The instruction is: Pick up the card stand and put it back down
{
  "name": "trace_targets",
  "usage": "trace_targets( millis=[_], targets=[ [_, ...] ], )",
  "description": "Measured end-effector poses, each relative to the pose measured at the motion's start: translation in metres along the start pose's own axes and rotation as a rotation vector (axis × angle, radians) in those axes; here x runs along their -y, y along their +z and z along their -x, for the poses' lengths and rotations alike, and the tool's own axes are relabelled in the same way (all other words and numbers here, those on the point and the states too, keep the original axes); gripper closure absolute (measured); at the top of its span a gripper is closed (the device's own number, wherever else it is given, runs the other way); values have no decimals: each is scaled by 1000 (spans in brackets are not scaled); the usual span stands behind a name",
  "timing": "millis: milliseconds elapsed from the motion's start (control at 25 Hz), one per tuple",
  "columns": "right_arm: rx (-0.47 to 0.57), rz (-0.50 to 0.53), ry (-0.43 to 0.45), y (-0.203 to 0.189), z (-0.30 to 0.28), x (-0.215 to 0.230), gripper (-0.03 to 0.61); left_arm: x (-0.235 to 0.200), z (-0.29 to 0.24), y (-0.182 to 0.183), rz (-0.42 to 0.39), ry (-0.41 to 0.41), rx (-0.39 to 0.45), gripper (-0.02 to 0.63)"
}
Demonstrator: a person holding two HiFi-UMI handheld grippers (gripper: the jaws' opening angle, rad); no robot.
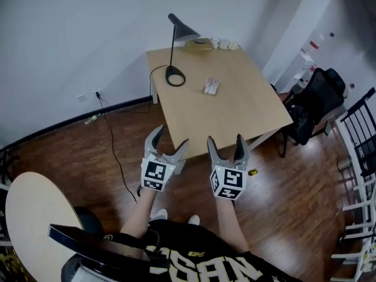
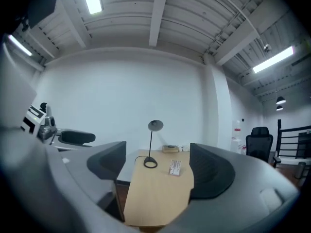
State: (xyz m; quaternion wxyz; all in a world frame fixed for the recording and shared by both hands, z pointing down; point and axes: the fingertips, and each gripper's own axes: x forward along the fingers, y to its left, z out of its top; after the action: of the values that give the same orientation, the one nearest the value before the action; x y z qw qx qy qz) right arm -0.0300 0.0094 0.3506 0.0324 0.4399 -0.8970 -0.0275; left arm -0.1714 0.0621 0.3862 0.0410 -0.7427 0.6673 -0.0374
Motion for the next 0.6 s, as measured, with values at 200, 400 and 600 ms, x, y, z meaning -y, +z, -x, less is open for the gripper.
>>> trace_targets(
  millis=[200, 400, 600],
  targets=[
    [45, 37, 41, 28, -1, 13, 176, 10, -10, 39, -44, 58, 74, 256],
    [23, 19, 71, 24, 7, 12, 179, 19, -4, 40, -56, 69, 47, 262],
    [21, 3, 77, 18, 14, 19, 183, 26, -3, 35, -65, 73, 39, 262]
  ],
)
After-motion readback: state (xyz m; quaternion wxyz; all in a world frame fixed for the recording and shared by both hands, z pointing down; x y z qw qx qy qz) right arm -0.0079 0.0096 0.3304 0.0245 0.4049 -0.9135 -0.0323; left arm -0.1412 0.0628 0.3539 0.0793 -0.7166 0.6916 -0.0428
